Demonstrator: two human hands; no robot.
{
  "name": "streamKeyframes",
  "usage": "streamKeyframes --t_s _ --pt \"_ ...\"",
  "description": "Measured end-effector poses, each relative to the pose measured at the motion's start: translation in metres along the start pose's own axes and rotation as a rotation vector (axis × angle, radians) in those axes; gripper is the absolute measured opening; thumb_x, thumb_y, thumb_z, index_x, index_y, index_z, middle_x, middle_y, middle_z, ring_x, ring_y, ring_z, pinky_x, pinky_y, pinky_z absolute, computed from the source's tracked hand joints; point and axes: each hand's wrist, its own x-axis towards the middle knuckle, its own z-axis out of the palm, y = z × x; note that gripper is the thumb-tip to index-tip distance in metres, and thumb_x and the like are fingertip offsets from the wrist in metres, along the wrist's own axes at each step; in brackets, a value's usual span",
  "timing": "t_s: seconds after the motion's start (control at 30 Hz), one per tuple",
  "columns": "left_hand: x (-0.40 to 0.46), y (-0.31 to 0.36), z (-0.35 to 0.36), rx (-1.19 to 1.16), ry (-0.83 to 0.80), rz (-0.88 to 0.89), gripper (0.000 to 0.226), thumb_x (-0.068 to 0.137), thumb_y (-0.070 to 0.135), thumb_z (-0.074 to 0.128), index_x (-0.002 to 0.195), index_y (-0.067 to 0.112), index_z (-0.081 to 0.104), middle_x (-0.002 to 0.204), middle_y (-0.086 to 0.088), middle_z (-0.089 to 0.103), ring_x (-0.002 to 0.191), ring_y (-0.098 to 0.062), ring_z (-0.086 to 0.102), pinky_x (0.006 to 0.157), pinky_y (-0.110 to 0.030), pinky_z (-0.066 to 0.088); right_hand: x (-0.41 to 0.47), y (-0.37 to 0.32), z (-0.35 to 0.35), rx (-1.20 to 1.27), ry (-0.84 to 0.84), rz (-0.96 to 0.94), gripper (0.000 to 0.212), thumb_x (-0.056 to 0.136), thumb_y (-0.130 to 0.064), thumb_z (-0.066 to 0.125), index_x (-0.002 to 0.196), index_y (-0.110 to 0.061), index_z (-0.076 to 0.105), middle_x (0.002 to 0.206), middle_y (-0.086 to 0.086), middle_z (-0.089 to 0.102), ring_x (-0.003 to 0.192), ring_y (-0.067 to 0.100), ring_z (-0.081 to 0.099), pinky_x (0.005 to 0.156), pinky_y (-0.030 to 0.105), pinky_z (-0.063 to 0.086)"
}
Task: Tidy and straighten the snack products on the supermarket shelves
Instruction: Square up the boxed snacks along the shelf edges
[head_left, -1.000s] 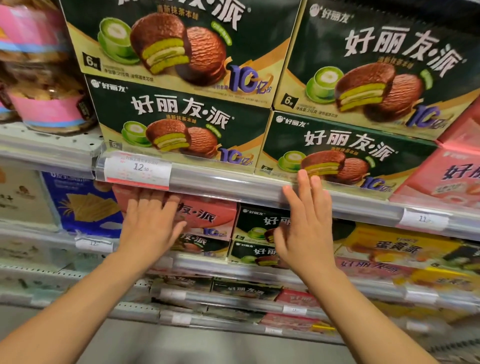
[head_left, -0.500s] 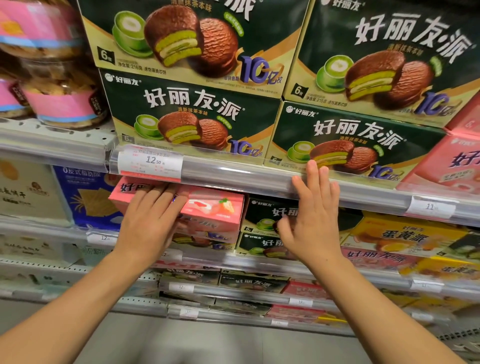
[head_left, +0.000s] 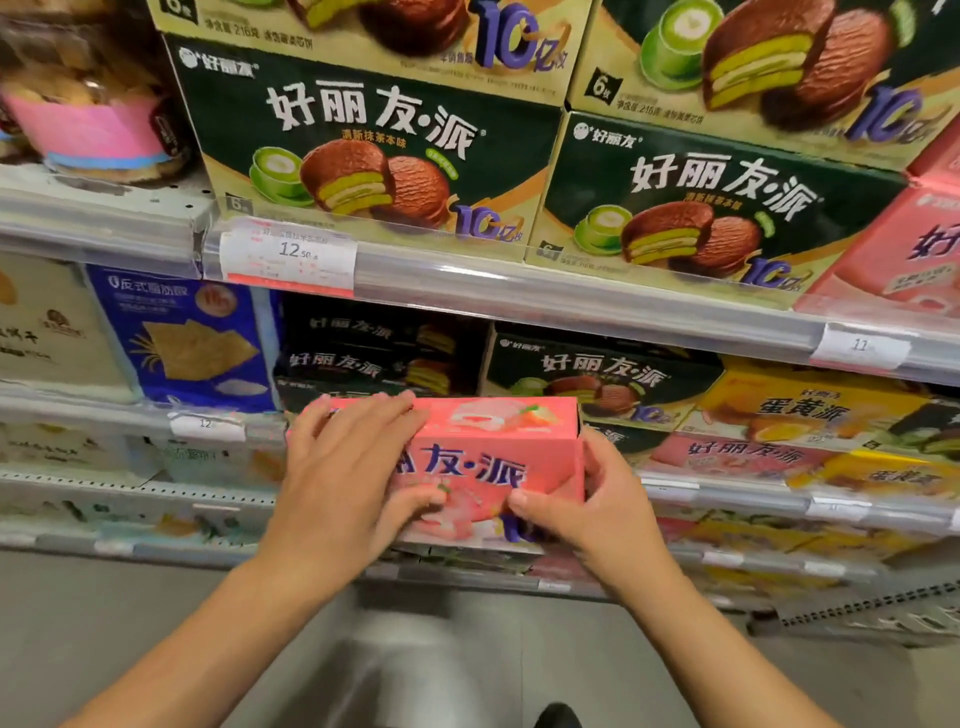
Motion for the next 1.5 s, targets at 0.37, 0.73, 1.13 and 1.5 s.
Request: streamKeyframes --t_s 0.37,0.73,1.13,1.5 --pt "-0.003 0.089 0.070 -1.170 -0.235 -0.798 0.059 0.054 0.042 0.080 0.109 0.024 0.065 0.096 0.002 0.077 0.078 -0.012 0.074 0.058 -0.017 0.054 -0.081 0.035 -0.117 0.465 0.317 0.245 0.060 0.058 -0.004 0.079 0.114 0.006 0.060 0.106 0.029 0.069 0.093 0.043 0.068 0.087 0.055 0.054" --pt "0.032 0.302 0.135 -1.286 -0.546 -0.707 0.059 0.054 0.036 0.081 0.108 0.016 0.067 0.093 -0.008 0.077 0.077 -0.028 0.074 0.059 -0.033 0.057 -0.202 0.078 -0.297 0.582 0.583 0.326 0.054 0.061 -0.005 0.083 0.111 0.002 0.064 0.109 0.028 0.068 0.099 0.048 0.066 0.091 0.058 0.052" --pt "0.058 0.493 0.186 -1.243 -0.626 -0.660 0.045 0.071 0.014 0.082 0.113 0.015 0.067 0.094 -0.010 0.077 0.079 -0.033 0.074 0.070 -0.044 0.061 -0.274 0.113 -0.470 0.451 0.678 0.366 0.069 0.067 -0.008 0.079 0.130 -0.011 0.050 0.113 0.009 0.071 0.096 0.021 0.071 0.077 0.033 0.059" --pt "0.124 0.532 0.251 -1.235 -0.728 -0.511 0.069 0.059 0.034 0.085 0.122 0.026 0.059 0.100 0.004 0.076 0.079 -0.025 0.075 0.061 -0.033 0.060 -0.154 0.090 -0.584 -0.880 -0.054 0.455 0.097 0.037 -0.099 0.053 0.118 -0.046 0.053 0.099 -0.025 0.067 0.086 -0.004 0.062 0.082 0.035 0.055"
